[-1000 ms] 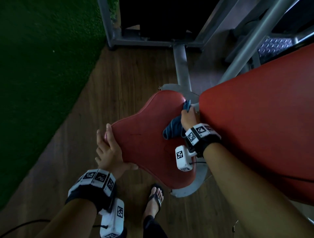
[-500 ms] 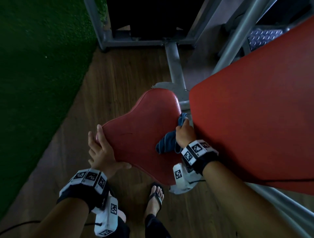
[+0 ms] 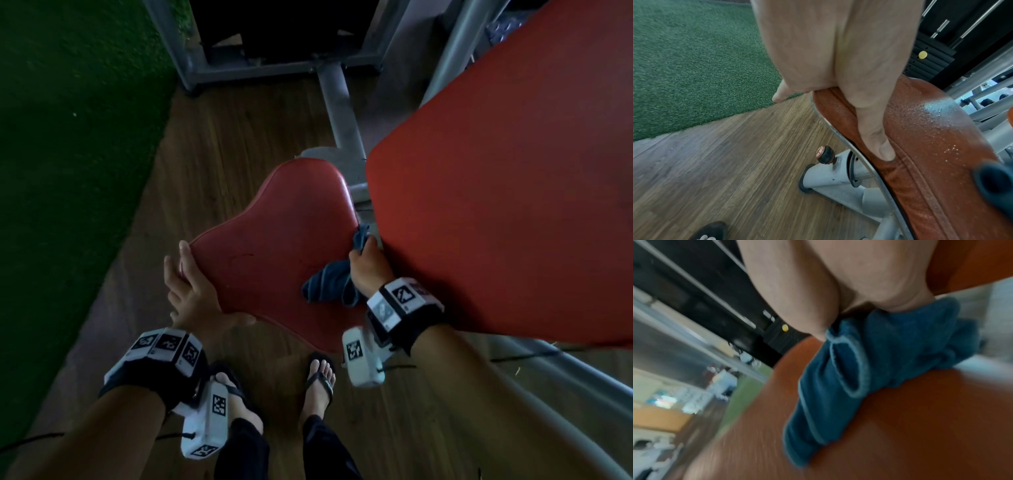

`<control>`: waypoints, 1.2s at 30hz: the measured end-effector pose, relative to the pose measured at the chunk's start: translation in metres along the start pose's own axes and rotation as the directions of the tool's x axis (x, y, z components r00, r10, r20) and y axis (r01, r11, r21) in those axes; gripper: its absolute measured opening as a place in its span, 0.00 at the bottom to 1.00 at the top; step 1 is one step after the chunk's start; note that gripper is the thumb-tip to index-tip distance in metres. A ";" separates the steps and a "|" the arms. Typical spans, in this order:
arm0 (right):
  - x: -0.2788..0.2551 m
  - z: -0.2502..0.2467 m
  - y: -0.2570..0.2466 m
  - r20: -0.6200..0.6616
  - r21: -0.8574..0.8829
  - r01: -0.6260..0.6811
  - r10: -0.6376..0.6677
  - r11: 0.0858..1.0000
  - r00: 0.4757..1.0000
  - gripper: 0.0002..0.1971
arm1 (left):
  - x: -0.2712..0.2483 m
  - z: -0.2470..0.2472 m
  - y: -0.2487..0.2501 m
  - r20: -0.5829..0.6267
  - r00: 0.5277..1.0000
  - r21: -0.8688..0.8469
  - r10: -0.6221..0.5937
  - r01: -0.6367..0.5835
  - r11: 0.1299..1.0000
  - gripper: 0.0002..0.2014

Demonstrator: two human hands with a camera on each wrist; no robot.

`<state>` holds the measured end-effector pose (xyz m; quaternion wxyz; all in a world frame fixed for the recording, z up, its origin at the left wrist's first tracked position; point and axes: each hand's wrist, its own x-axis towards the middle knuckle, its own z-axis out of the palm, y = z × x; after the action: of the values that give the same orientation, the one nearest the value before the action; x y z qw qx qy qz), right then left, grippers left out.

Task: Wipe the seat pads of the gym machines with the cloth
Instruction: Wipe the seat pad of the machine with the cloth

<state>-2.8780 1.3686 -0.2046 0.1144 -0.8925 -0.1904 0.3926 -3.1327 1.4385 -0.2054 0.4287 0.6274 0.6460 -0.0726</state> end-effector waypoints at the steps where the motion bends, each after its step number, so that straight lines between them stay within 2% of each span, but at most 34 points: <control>1: -0.008 0.003 0.013 0.006 0.018 -0.011 0.010 1.000 1.000 0.19 | -0.001 0.001 0.001 -0.011 1.000 0.001 -0.001 0.001 1.000 0.82; 6: -0.049 0.009 0.072 0.059 0.093 -0.096 0.090 0.991 0.994 0.19 | -0.004 0.004 0.004 -0.095 0.995 0.052 0.029 -0.024 0.998 0.79; 9: -0.039 0.009 0.065 0.051 0.139 -0.113 0.107 0.984 0.993 0.19 | -0.005 0.004 0.004 -0.093 0.995 0.031 0.022 -0.020 0.999 0.81; 13: -0.018 0.011 0.046 -0.044 0.162 -0.093 0.102 0.982 0.994 0.18 | -0.005 0.004 0.003 -0.067 0.997 0.016 0.032 -0.031 0.999 0.80; 16: -0.033 0.016 0.056 -0.080 0.184 -0.039 0.055 0.982 0.995 0.19 | -0.007 0.002 0.004 -0.044 0.999 0.002 0.025 -0.025 1.000 0.80; 19: -0.059 0.028 0.069 -0.146 0.240 -0.070 0.107 0.968 0.983 0.19 | -0.008 0.002 0.006 -0.055 0.998 -0.005 0.027 -0.028 1.000 0.80; 24: -0.044 0.016 0.065 -0.066 0.300 -0.163 0.191 0.940 0.979 0.21 | -0.011 0.002 0.006 -0.061 0.997 -0.009 0.042 -0.042 0.999 0.79; 26: -0.040 0.015 0.064 -0.124 0.393 -0.136 0.199 0.909 0.972 0.17 | -0.010 0.001 0.004 -0.059 0.997 -0.012 0.054 -0.055 0.998 0.80; 28: -0.047 0.021 0.063 -0.128 0.407 -0.083 0.147 0.910 0.981 0.12 | -0.010 0.001 0.003 -0.065 0.995 -0.017 0.073 -0.075 0.997 0.80; 29: -0.056 0.028 0.062 -0.130 0.439 -0.141 0.218 0.887 0.967 0.13 | -0.010 0.001 0.003 -0.065 0.994 -0.023 0.083 -0.085 0.996 0.80; 31: -0.075 0.047 0.067 -0.292 0.383 -0.138 0.262 0.913 0.920 0.15 | -0.011 0.000 0.001 -0.061 0.992 -0.038 0.113 -0.115 0.993 0.80; 32: -0.084 0.056 0.067 -0.317 0.407 -0.168 0.311 0.898 0.896 0.16 | -0.011 -0.001 -0.001 -0.054 0.990 -0.048 0.127 -0.129 0.990 0.80; 34: -0.101 0.080 0.064 -0.341 0.492 -0.177 0.375 0.853 0.862 0.21 | -0.010 -0.005 -0.006 -0.019 0.988 -0.077 0.150 -0.151 0.986 0.78; 36: -0.116 0.098 0.053 -0.312 0.621 -0.185 0.456 0.762 0.833 0.27 | -0.008 -0.010 -0.013 0.049 0.985 -0.116 0.164 -0.158 0.981 0.75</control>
<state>-3.0094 1.2762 -0.2122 0.3434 -0.9018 0.1264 0.2300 -3.1505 1.4360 -0.1996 0.4860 0.6503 0.5835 -0.0197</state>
